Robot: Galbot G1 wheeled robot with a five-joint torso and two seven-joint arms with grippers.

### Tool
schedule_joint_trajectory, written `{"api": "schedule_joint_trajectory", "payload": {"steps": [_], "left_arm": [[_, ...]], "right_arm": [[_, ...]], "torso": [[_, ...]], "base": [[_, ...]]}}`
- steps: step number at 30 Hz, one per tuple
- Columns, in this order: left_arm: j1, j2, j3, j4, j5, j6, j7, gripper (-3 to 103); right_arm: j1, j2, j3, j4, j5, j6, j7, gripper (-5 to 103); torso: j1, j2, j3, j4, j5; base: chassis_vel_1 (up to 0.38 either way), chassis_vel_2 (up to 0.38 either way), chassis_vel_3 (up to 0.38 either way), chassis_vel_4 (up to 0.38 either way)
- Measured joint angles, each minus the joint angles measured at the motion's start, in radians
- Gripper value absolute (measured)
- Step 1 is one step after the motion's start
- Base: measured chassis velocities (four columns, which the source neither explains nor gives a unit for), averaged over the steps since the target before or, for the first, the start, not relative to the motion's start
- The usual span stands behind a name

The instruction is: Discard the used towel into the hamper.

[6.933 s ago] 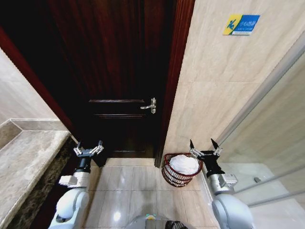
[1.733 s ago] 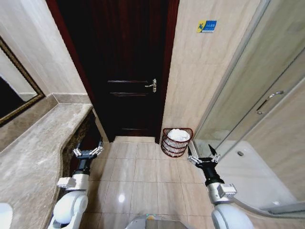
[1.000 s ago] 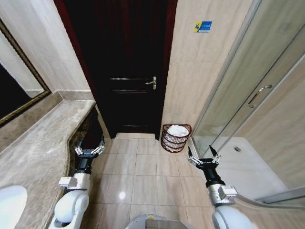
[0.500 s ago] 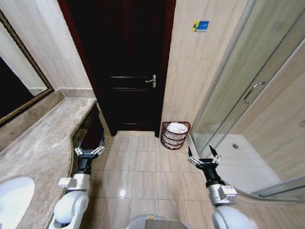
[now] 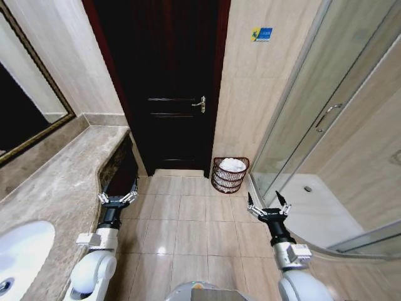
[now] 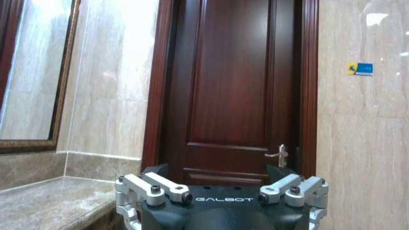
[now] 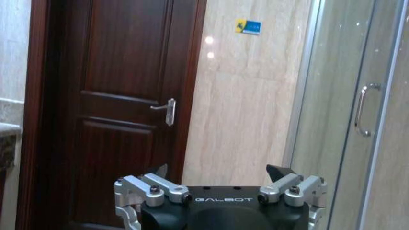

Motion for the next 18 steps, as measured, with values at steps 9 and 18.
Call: {"api": "schedule_joint_trajectory", "payload": {"steps": [9, 18], "left_arm": [[0.026, 0.069, 0.021, -0.024, -0.084, 0.096, -0.003, 100], [-0.017, 0.104, 0.054, -0.022, -0.082, 0.17, -0.014, 100]], "right_arm": [[0.036, -0.01, 0.047, 0.011, 0.079, -0.082, 0.012, 100], [0.089, 0.02, 0.111, 0.015, 0.189, -0.141, 0.022, 100]], "torso": [[0.0, 0.0, 0.0, 0.0, 0.0], [0.0, 0.0, 0.0, -0.0002, 0.0]], "base": [[0.0, 0.0, 0.0, 0.0], [0.0, 0.0, 0.0, 0.0]]}}
